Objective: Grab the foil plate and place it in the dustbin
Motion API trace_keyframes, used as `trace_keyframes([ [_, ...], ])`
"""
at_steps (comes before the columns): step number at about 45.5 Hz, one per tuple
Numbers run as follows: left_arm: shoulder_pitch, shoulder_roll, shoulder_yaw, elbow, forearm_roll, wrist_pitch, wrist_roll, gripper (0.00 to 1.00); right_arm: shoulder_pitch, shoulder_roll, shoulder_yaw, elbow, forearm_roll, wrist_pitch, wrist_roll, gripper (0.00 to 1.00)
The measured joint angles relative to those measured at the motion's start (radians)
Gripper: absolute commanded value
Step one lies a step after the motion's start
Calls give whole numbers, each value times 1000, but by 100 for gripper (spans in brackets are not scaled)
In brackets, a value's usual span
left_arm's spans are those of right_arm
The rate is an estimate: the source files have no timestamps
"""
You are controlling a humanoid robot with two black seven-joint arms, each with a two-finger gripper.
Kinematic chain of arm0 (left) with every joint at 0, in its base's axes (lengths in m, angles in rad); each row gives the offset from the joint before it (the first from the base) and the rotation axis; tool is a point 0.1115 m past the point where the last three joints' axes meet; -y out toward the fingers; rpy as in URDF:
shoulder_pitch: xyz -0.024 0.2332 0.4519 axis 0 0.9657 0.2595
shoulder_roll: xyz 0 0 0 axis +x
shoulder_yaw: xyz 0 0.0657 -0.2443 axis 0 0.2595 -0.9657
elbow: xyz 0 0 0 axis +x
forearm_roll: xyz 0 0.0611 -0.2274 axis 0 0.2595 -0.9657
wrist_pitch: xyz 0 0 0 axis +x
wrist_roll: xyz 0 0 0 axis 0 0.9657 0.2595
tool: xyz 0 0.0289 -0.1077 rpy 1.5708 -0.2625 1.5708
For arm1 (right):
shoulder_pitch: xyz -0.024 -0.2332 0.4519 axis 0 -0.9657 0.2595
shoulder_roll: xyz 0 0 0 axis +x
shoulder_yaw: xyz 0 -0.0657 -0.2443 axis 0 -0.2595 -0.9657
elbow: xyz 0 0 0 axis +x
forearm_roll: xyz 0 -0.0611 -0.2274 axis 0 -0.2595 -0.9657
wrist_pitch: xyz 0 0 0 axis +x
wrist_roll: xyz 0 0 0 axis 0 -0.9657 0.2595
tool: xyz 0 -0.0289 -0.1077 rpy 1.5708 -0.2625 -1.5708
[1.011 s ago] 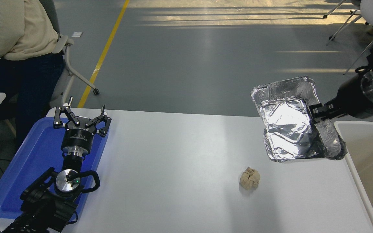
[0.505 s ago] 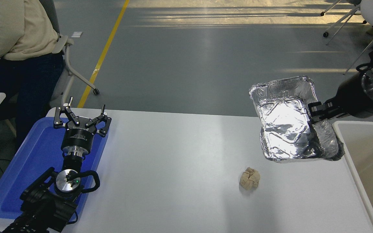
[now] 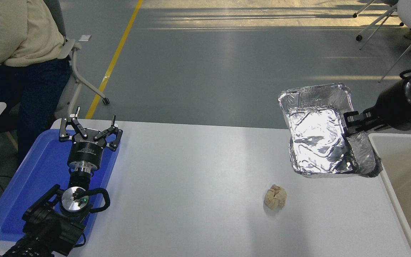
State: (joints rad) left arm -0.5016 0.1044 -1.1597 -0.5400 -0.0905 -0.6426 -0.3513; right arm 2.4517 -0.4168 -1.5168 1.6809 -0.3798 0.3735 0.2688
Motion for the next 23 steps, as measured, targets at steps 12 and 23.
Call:
trace_keyframes([
  [12, 0, 0, 0, 0, 0, 0, 0, 100, -16, -100, -61, -34, -106, 6, -3, 0],
  [23, 0, 0, 0, 0, 0, 0, 0, 100, -65, -275, -84, -143, -240, 47, -4, 0],
])
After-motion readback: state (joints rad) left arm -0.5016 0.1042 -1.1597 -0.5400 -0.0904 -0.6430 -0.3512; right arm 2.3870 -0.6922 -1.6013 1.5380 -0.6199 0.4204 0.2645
